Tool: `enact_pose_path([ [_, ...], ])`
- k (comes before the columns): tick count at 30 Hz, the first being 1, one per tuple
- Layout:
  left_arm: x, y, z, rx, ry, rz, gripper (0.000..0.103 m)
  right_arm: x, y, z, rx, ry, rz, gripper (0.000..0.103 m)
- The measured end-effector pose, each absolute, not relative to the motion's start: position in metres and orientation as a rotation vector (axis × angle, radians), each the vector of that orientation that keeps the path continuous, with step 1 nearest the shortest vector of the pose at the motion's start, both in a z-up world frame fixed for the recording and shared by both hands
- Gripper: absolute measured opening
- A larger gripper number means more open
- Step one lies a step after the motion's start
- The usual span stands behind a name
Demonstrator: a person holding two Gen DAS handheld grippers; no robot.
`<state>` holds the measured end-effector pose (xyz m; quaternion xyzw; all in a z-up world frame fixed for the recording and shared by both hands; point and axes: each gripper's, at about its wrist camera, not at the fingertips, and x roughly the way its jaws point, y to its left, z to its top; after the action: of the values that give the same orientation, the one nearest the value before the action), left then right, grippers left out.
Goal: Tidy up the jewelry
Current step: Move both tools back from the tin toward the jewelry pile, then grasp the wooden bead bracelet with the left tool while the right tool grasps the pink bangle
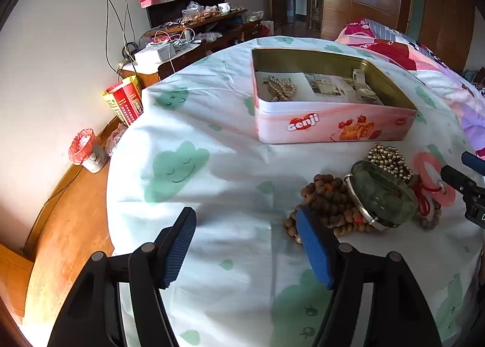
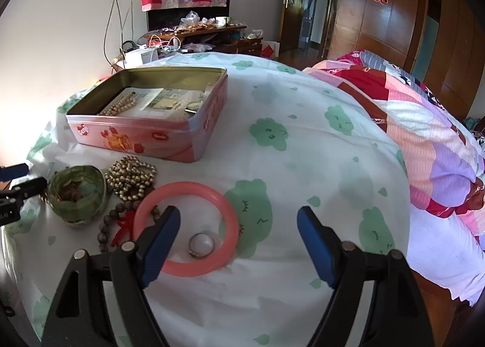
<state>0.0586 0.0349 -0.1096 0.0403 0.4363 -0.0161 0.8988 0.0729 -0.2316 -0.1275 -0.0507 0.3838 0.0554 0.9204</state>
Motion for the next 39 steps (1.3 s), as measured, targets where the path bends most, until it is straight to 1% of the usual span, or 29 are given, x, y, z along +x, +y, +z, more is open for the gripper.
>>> enact_pose_path([
  [2,0.06,0.037,-0.11,0.162,0.897,0.069,0.068,0.072,-0.232,-0.127,-0.105,0.789,0.115,0.082],
  [3,0.061,0.044,-0.11,0.159,0.887,0.082,0.068,0.073,-0.232,-0.128,-0.105,0.788,0.115,0.082],
  [5,0.064,0.062,-0.108,0.029,0.917,0.046,0.068,0.072,-0.232,-0.128,-0.109,0.785,0.115,0.082],
  [7,0.062,0.067,-0.104,-0.05,0.906,0.006,0.068,0.073,-0.232,-0.129,-0.107,0.785,0.115,0.082],
  [11,0.055,0.05,-0.093,-0.06,0.865,-0.074,0.068,0.074,-0.232,-0.133,-0.109,0.797,0.123,0.082],
  [16,0.061,0.021,-0.104,-0.008,0.901,-0.132,0.068,0.075,-0.234,-0.136,-0.091,0.813,0.126,0.081],
  [17,0.063,0.018,-0.107,0.003,0.907,-0.131,0.068,0.075,-0.234,-0.136,-0.092,0.814,0.124,0.079],
  [19,0.067,0.015,-0.112,0.038,0.895,-0.125,0.067,0.076,-0.233,-0.138,-0.097,0.821,0.128,0.07],
  [20,0.066,0.013,-0.112,0.052,0.892,-0.128,0.066,0.077,-0.232,-0.14,-0.096,0.837,0.139,0.061],
  [21,0.066,0.012,-0.113,0.068,0.889,-0.128,0.057,0.077,-0.232,-0.141,-0.089,0.839,0.154,0.057],
  [22,0.065,0.011,-0.113,0.093,0.882,-0.122,0.047,0.077,-0.232,-0.141,-0.091,0.838,0.155,0.055],
  [23,0.064,0.011,-0.112,0.098,0.876,-0.133,0.035,0.077,-0.231,-0.141,-0.089,0.841,0.167,0.05],
  [24,0.063,0.012,-0.112,0.091,0.887,-0.166,0.006,0.077,-0.231,-0.141,-0.086,0.842,0.175,0.042],
  [25,0.063,0.013,-0.112,0.066,0.899,-0.193,0.006,0.076,-0.23,-0.14,-0.08,0.843,0.188,0.037],
  [27,0.062,0.013,-0.112,0.079,0.895,-0.192,0.005,0.075,-0.227,-0.14,-0.081,0.842,0.204,0.015],
  [29,0.061,0.015,-0.11,0.06,0.895,-0.198,0.005,0.074,-0.226,-0.139,-0.077,0.844,0.223,0.013],
  [39,0.056,0.044,-0.088,0.004,0.841,-0.171,0.005,0.073,-0.23,-0.132,-0.04,0.814,0.238,0.012],
])
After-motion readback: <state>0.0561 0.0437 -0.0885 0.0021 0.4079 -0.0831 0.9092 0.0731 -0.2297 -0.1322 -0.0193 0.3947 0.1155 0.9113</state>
